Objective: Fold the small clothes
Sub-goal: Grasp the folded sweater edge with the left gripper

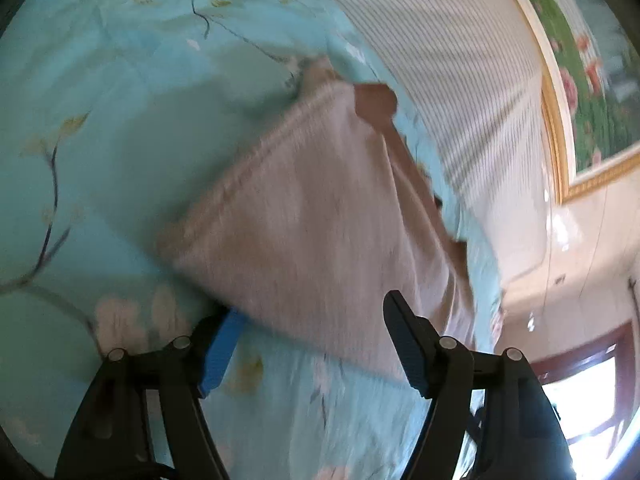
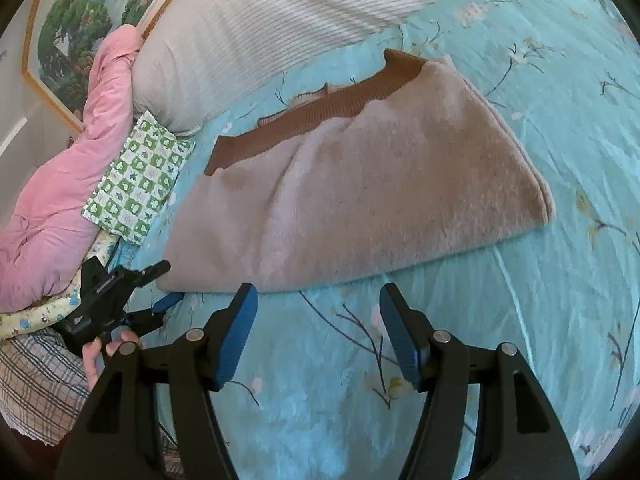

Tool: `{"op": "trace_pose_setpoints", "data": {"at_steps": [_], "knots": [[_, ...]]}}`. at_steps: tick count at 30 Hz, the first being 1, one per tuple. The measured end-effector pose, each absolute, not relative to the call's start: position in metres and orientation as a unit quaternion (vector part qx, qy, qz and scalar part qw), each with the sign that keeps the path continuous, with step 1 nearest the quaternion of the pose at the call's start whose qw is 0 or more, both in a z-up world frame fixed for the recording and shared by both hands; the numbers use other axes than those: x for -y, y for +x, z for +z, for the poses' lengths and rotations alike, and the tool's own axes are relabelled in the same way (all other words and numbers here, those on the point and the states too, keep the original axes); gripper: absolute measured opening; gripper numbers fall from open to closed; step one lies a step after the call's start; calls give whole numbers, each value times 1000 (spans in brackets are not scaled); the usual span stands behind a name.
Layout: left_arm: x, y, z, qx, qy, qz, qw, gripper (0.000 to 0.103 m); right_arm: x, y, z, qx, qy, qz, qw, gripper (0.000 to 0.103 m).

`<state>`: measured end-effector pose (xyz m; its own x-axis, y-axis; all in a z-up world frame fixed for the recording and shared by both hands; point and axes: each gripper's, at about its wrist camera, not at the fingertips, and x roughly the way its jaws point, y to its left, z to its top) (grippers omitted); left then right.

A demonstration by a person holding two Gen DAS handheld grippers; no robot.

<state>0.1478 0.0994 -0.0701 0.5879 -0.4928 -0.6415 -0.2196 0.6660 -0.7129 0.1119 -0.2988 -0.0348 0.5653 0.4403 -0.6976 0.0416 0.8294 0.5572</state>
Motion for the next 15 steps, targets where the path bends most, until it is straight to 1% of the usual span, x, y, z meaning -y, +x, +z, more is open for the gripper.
{"op": "trace_pose_setpoints", "data": {"at_steps": [3,5,6,7,8,9,10,11,12,15], "knots": [[-105,162,-70,-427,-405,-66,806,71,302,117,-35,-450,272,118,843,65],[-104,173,-68,-417,-396,-52,817,65,304,122,-35,-449,273,119,843,65],[-102,178,-66,-416,-384,-46,823,55,306,125,-36,-449,273,119,842,65],[-98,182,-64,-417,-373,-42,828,41,307,128,-36,-449,273,119,842,65],[-93,188,-62,-419,-359,-42,833,35,307,132,-37,-449,272,120,842,65],[-87,191,-60,-419,-350,-45,837,23,308,135,-38,-449,272,120,843,65],[-84,191,-57,-416,-342,-47,841,16,309,138,-39,-448,273,120,843,65],[-79,190,-50,-410,-323,-46,852,15,312,143,-40,-447,275,122,842,65],[-74,190,-44,-405,-307,-50,860,10,313,146,-40,-446,277,123,842,65],[-55,187,-23,-390,-262,-59,881,7,320,159,-40,-439,282,128,843,65]]}}
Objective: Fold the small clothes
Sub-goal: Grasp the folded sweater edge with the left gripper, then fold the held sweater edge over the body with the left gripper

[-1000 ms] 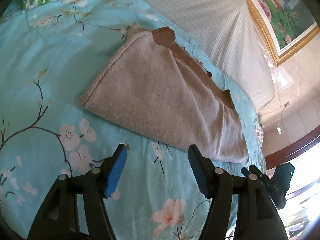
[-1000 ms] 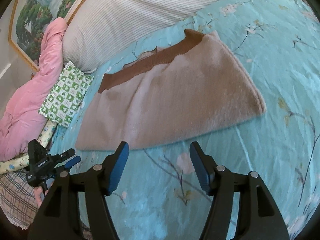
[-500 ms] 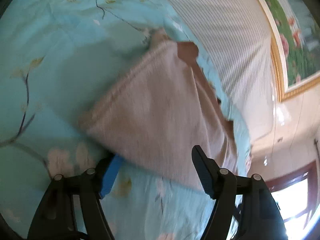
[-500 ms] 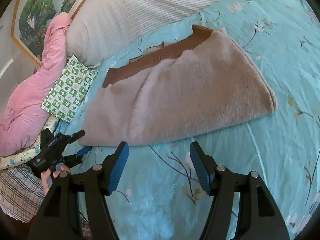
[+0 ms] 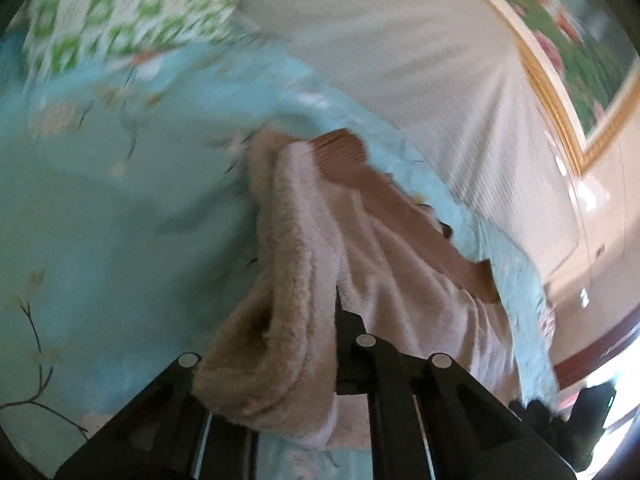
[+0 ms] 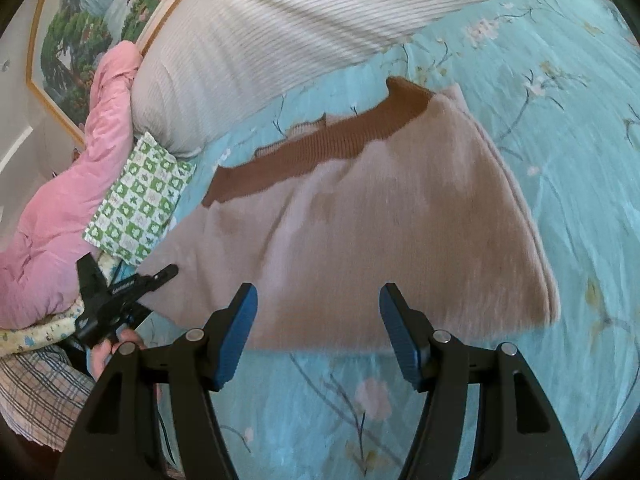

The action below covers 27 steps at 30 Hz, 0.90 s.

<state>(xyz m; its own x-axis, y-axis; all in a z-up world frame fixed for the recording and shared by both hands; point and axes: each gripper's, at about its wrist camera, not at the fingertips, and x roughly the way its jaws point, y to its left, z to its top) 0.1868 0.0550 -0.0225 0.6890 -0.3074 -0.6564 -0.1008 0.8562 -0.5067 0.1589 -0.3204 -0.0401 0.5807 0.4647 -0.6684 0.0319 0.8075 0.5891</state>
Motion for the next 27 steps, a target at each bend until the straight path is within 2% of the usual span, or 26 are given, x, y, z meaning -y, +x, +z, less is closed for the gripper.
{"op": "trace_pose_setpoints", "data": {"at_steps": [9,12,16,23,24,25,27], "knots": [[55,176,29,-356,-151,-206,899,6,348,210,-28,-433,304,156,834,65],[92,181,16,-372,-117,-227,892,6,354,236,-32,-439,352,205,801,65],[121,189,-8,-401,-96,-239,879,6,347,279,-47,-472,385,247,753,75],[128,193,-15,-408,-77,-239,878,6,290,361,-61,-531,351,285,717,75],[131,193,-15,-408,-73,-236,879,6,282,368,-60,-534,341,283,720,63],[135,193,-14,-408,-67,-233,880,6,277,375,-59,-536,333,279,724,39],[143,190,-6,-402,-49,-226,886,6,271,387,-53,-540,323,278,725,17]]}}
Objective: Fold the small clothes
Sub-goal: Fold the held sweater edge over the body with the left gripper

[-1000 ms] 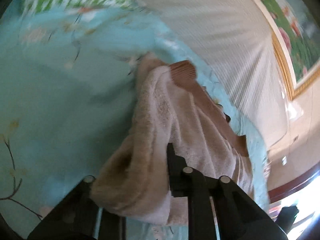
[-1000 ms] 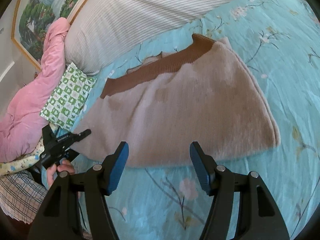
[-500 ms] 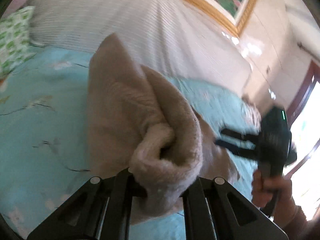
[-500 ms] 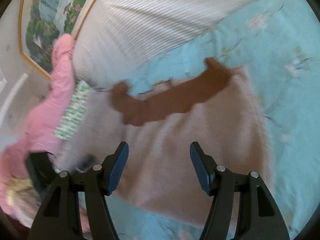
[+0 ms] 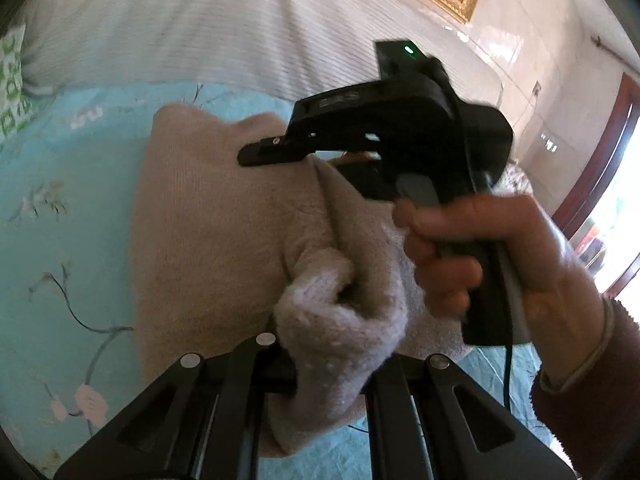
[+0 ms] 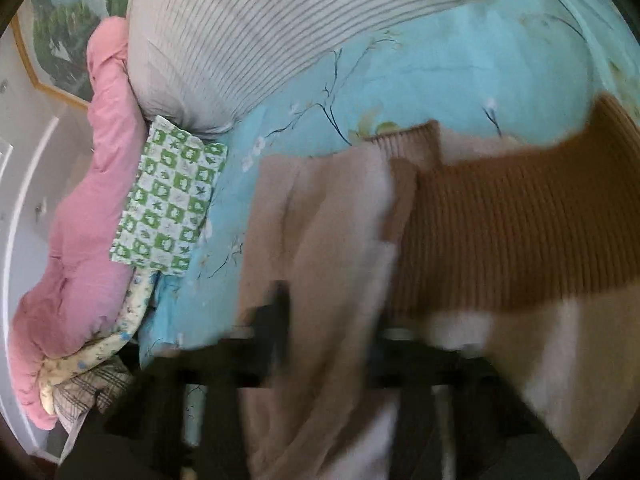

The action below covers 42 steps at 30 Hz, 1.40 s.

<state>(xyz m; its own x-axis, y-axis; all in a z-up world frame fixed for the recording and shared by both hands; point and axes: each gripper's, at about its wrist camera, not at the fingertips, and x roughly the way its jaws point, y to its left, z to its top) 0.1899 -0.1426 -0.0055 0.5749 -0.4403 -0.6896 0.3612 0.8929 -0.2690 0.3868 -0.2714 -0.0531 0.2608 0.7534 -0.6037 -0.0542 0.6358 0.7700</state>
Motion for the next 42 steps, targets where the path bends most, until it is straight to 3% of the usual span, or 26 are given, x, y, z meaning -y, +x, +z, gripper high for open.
{"op": "trace_pose_setpoints", "data": {"at_steps": [7,19,24,26,28,30,31,33,37,42], "knots": [[191,196,19,-383,-48,-268,883,7,314,375,19,-474,268,297,784,17],[274,214,-36,-421,-28,-307,853,7,409,343,-58,-508,246,203,800,17],[276,220,-41,-421,-29,-320,848,14,417,341,-71,-499,245,200,807,17],[273,221,-41,-424,-32,-330,843,23,420,339,-73,-498,257,195,805,21],[274,225,-39,-429,-40,-342,835,41,422,335,-72,-500,253,182,808,33],[272,219,-36,-434,-45,-357,826,54,424,327,-66,-499,246,172,813,39],[270,217,-33,-435,-44,-360,824,61,425,323,-62,-499,245,168,814,47],[264,204,-26,-437,-40,-369,819,63,426,314,-56,-496,241,160,819,61],[235,186,-13,-434,-41,-375,818,73,427,292,-42,-489,238,151,826,78],[176,186,3,-431,-62,-342,833,81,427,270,-34,-486,249,154,823,84]]}}
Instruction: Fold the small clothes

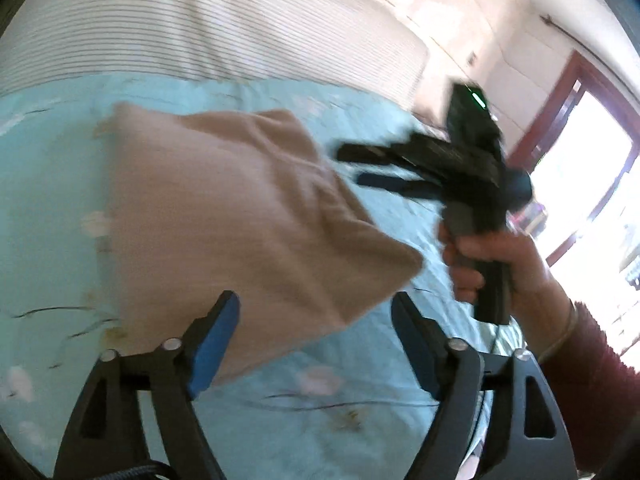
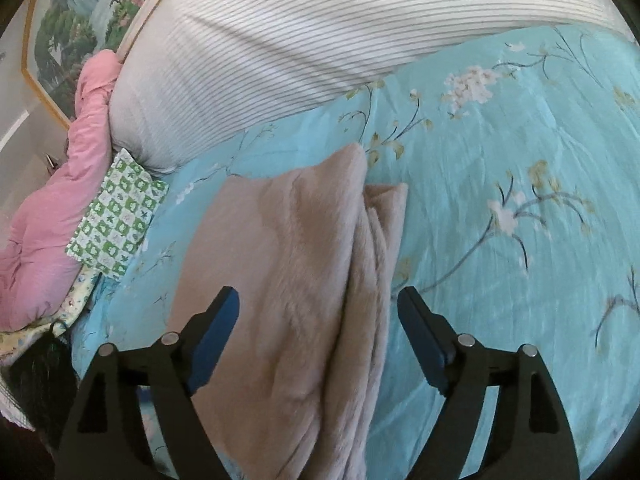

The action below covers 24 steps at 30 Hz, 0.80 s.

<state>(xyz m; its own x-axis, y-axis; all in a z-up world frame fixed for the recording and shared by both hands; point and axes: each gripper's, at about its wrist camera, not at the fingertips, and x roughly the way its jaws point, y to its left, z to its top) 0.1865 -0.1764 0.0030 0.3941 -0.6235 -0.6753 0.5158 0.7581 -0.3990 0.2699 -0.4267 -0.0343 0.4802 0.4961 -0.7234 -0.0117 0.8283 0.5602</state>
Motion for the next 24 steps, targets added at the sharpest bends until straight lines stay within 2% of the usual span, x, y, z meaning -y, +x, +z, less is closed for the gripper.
{"op": "trace_pose_setpoints", "data": {"at_steps": [9,19,24], "knots": [[107,240,-9,-462,-132,-286,829,83,428,264,-49,-496,291,153,804,86],[103,287,-41,-504,-201,-293,787,83,432,267,-59,-500,311,158,793,86],[112,305,-56,-520,-203,-281,780,84,430,278,-67,-505,314,166,787,86]]}}
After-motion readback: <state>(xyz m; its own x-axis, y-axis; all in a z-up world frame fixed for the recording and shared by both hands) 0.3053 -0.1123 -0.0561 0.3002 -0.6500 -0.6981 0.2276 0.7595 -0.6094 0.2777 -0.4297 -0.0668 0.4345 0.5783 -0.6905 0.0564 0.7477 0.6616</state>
